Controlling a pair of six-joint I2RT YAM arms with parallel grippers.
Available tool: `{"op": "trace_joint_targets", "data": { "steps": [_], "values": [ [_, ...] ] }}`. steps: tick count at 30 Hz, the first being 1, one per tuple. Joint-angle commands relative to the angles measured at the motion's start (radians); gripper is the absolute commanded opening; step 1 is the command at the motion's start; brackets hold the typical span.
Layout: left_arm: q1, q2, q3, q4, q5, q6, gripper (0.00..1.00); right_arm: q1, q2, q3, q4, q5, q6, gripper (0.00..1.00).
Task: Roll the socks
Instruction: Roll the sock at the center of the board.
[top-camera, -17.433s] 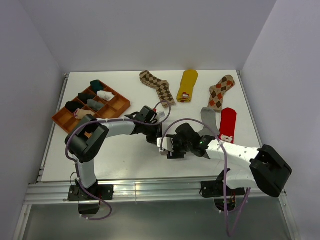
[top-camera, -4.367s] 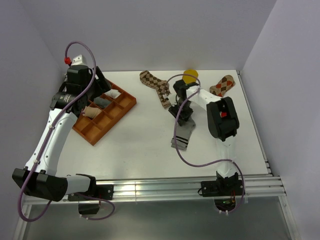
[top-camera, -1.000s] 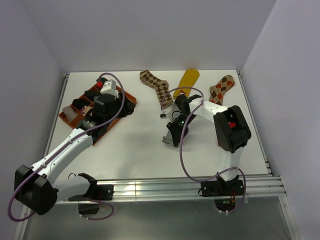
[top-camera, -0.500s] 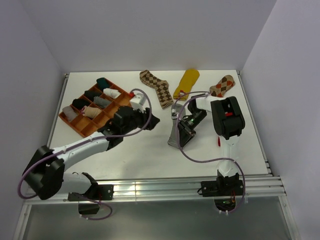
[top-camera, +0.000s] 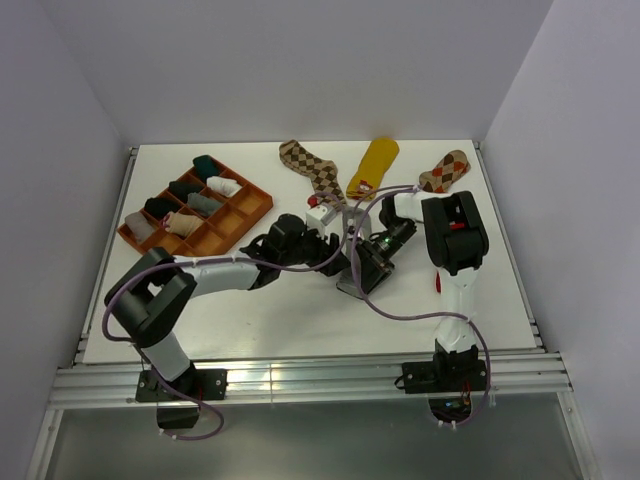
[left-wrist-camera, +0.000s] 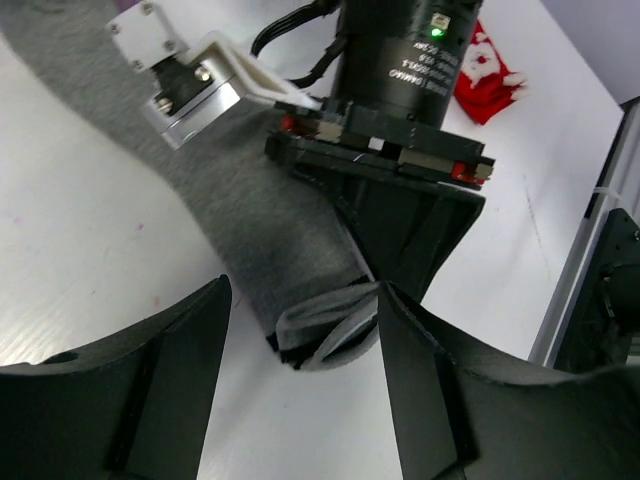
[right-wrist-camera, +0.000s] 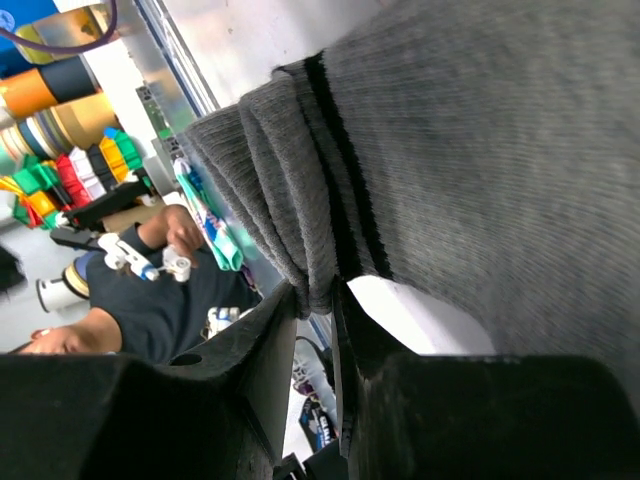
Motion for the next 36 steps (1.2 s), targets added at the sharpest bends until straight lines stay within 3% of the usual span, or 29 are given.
{"op": "trace_joint_targets", "data": {
  "steps": [1,22,33,36],
  "values": [
    [-0.007,0.035,0.047,0.11,0.095,0.002,0.66,-0.017,0.017,0.038,-0.026,-0.016,0.018,0.26],
    [-0.024,0.187,0.037,0.133,0.153,0.005,0.7,-0.048,0.054,0.099,-0.015,-0.018,0.101,0.25],
    [-0.029,0.231,0.049,0.121,0.116,-0.009,0.63,-0.057,0.053,0.096,0.005,-0.005,0.116,0.25],
    [-0.033,0.239,0.07,0.092,0.089,-0.012,0.56,-0.057,0.051,0.09,0.018,0.005,0.127,0.25]
  ]
}}
